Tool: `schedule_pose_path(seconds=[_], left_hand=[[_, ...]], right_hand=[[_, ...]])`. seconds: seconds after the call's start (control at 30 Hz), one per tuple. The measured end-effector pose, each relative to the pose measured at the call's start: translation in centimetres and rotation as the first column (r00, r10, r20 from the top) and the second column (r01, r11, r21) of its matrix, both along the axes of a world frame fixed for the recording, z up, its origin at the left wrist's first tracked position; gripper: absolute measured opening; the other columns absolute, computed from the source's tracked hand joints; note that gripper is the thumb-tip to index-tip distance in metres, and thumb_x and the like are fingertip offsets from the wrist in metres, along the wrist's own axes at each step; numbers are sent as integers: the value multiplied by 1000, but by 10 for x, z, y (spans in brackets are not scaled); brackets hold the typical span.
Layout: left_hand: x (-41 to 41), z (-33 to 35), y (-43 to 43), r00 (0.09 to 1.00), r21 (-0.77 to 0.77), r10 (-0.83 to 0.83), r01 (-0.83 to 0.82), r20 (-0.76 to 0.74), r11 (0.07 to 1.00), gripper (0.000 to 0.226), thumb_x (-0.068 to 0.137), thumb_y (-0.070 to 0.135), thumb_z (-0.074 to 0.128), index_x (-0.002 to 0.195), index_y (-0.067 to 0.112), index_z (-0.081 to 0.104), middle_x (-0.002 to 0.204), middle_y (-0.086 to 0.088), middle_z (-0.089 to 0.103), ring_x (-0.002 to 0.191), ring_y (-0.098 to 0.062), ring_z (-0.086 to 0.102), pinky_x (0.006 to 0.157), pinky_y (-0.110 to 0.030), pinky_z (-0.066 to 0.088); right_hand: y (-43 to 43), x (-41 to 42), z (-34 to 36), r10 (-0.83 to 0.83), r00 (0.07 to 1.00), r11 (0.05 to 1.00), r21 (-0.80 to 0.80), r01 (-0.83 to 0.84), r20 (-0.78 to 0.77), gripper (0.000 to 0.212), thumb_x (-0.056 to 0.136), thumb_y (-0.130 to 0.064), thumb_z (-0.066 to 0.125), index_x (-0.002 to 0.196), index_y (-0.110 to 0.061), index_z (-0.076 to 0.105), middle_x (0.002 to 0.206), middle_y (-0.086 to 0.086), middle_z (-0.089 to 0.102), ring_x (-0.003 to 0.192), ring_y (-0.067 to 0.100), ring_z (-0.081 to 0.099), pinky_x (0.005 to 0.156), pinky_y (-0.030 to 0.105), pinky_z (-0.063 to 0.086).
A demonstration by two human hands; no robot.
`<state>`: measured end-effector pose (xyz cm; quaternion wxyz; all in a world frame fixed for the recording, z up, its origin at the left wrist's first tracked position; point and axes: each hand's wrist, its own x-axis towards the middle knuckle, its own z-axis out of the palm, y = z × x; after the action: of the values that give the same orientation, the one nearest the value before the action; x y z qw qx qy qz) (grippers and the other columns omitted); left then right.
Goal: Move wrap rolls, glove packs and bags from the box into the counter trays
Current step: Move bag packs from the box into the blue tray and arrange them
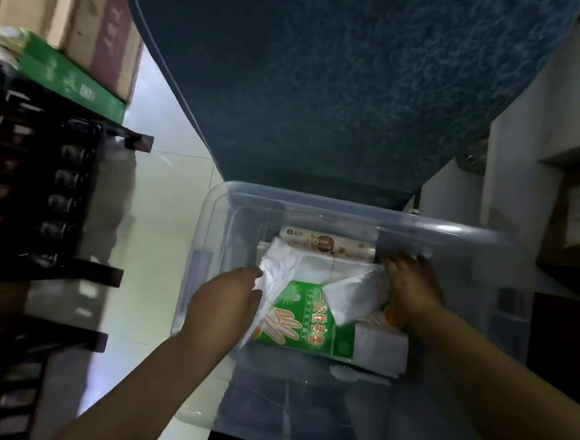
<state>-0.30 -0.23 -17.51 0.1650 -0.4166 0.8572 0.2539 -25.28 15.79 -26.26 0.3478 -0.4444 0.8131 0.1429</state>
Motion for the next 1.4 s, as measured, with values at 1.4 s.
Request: schedule_pose_path(seconds=[1.4], left_hand=[[-27, -117, 39, 996, 339, -91, 86, -1, 937, 52, 79, 19, 64, 127, 32, 48, 119, -2, 64, 104, -25, 60, 78, -29, 44]], right_hand=[[-13, 86, -2, 144, 985, 910, -405, -93, 97, 32, 75, -21, 71, 105, -10, 65, 103, 11, 67, 96, 30, 59, 83, 40, 47]])
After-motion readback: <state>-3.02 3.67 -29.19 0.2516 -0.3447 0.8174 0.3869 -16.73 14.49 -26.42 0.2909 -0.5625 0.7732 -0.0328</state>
